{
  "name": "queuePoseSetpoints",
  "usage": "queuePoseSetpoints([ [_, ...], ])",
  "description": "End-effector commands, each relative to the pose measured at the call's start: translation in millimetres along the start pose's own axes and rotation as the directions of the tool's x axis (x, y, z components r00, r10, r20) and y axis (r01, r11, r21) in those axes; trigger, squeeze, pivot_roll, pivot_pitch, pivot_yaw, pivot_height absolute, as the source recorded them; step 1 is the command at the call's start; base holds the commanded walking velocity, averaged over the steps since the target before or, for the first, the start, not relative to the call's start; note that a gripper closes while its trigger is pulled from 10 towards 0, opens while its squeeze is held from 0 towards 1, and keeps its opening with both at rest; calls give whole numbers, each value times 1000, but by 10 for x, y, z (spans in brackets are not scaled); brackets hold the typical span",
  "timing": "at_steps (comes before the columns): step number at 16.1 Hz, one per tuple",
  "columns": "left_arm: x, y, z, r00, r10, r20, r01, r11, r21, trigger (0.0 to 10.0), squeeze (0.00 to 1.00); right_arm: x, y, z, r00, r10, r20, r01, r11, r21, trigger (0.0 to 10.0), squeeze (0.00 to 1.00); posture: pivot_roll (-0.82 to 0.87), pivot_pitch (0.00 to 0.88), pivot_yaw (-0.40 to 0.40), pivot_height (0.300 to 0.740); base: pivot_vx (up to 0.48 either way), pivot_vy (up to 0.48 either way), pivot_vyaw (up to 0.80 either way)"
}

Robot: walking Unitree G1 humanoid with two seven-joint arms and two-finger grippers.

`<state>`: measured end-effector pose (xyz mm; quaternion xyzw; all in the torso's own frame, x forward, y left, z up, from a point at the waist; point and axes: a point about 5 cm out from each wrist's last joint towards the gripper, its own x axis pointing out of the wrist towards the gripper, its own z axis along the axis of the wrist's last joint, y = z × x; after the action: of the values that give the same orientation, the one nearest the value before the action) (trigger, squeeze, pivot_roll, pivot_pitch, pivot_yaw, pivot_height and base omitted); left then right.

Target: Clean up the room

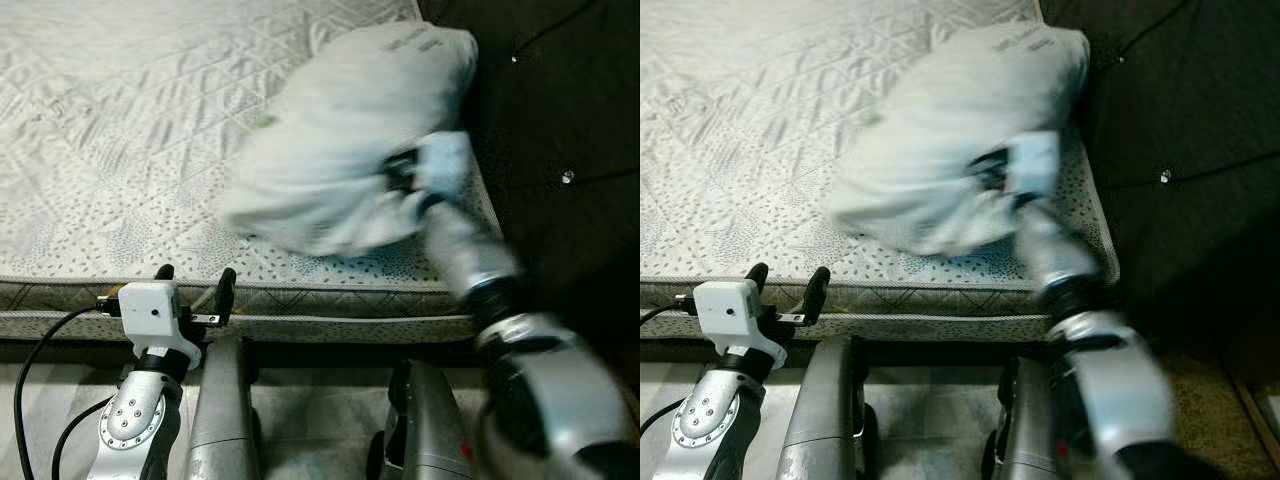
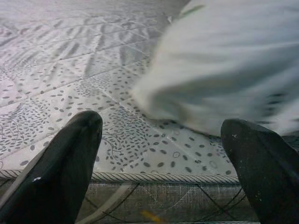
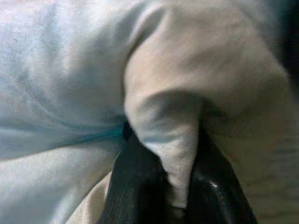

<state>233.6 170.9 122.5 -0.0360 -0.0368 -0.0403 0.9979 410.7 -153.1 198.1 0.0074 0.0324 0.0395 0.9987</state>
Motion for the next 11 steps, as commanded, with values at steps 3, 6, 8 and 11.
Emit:
queuePoseSetpoints([
  [3,-21,23,-37,1000,15,-14,-14,1000,17,10000,0,-76,-704,573,948,-238,212,254,966,-54,0,0,169,200,-29,543,0,0,0],
  [6,-25,27,-41,1000,14,-17,-14,1000,20,10000,0,-180,-1027,724,904,-329,273,362,929,-79,0,0,168,198,-27,543,0,0,0],
  [8,-32,36,-43,1000,13,-19,-13,1000,23,10000,0,-278,-1239,768,872,-378,310,427,898,-106,0,0,169,198,-26,543,0,0,0],
  [11,-53,60,-42,1000,17,-22,-16,999,30,10000,0,-384,-1355,593,875,-350,335,425,886,-186,0,0,171,202,-14,543,0,0,0],
])
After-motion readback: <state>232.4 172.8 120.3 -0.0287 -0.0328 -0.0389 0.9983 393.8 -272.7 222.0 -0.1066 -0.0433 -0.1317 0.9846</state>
